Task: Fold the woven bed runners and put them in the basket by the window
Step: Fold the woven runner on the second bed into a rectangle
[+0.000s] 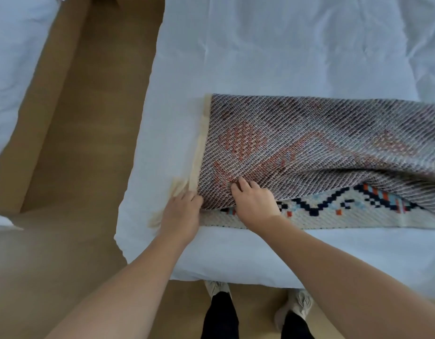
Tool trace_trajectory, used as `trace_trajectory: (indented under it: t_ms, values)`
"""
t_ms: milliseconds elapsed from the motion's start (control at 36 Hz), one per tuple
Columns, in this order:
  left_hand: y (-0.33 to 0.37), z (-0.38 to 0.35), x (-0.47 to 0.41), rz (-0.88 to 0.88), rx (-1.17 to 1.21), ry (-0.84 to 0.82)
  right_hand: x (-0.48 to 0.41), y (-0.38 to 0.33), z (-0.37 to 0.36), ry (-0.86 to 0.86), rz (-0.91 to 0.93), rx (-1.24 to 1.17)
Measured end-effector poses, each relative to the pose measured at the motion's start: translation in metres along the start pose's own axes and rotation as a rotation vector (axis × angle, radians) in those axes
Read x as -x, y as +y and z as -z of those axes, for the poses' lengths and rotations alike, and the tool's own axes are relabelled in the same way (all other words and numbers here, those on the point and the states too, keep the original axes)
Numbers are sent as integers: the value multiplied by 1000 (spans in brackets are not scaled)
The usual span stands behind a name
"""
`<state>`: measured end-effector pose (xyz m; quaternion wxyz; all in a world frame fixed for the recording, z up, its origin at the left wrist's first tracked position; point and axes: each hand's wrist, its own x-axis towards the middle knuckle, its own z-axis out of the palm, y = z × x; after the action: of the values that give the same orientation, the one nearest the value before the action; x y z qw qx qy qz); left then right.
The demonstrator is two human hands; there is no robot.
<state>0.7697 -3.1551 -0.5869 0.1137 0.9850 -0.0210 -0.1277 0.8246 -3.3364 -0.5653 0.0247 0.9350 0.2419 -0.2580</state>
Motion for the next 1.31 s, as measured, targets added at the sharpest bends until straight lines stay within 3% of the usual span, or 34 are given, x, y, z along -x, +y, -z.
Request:
trace_trajectory:
  t_ms: [139,250,444,528,694,833,972,1222,1306]
  values:
    - [-7,4,10,102,113,-68,8,26,-6,83,-63,103]
    - [-16,17,20,109,74,-93,20,50,-3,13,-156,131]
    - [-24,21,25,170,-88,-188,49,25,-11,-63,19,42]
    - [-11,16,20,96,-208,-121,49,33,-24,-63,54,62]
    - [69,8,-4,-180,-50,-53,70,81,-42,46,24,55]
    - [153,-15,-28,-361,-39,-150,106,162,-51,37,-194,51]
    - [216,-46,-40,-388,-138,-253,140,242,-66,19,-379,46]
    - [253,-62,-33,-255,-153,-396,166,276,-80,-61,-29,-93]
    - [275,-55,-41,-214,-107,-320,172,307,-76,-19,-56,-149]
